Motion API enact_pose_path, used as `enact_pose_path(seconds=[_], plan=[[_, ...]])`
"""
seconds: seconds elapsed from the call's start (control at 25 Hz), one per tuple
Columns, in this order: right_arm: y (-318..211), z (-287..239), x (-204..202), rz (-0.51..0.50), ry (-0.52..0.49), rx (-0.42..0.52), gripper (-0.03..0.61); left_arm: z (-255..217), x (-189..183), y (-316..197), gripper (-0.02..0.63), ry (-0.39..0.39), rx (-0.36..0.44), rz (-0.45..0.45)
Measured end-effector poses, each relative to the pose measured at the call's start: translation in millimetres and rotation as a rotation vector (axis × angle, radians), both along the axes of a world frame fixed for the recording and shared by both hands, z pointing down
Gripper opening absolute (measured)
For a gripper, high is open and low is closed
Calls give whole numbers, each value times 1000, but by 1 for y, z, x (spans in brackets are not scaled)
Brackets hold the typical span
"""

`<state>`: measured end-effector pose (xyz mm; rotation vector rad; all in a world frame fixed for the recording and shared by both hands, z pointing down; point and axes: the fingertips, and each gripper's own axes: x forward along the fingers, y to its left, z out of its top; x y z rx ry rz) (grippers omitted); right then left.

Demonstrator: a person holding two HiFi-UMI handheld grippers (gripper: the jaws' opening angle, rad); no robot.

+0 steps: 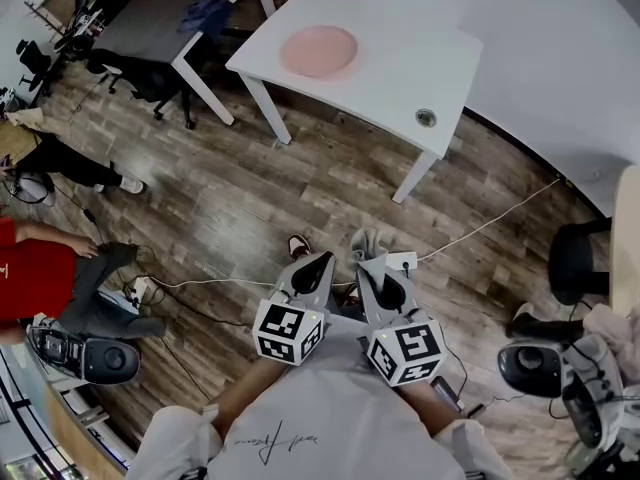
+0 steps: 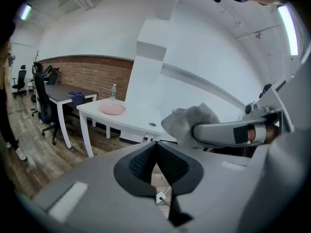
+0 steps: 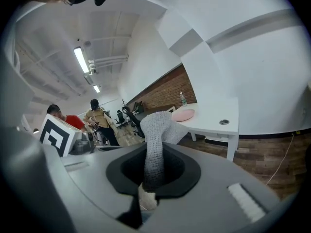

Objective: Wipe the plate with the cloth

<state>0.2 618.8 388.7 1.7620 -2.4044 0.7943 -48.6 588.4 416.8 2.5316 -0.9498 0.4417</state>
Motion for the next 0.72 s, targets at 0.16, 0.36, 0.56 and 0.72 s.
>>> enact_pose_path(seconds=[0.16,0.36,0.56,0.72], plan=[[-9,4,-11,-39,-26,-12,34,-1,-4,-5,5,5,17,3],[-26,2,-23,-64,-31,-5,35,0,-13,-18,5,5,6,-3],[-64,4,-32,-109,-28,-17,37,-4,-22,-53,8,25,15,-41],[-99,5,-43,-135,-43,-37,37,-14,-30,-86,6,18,56,-67]])
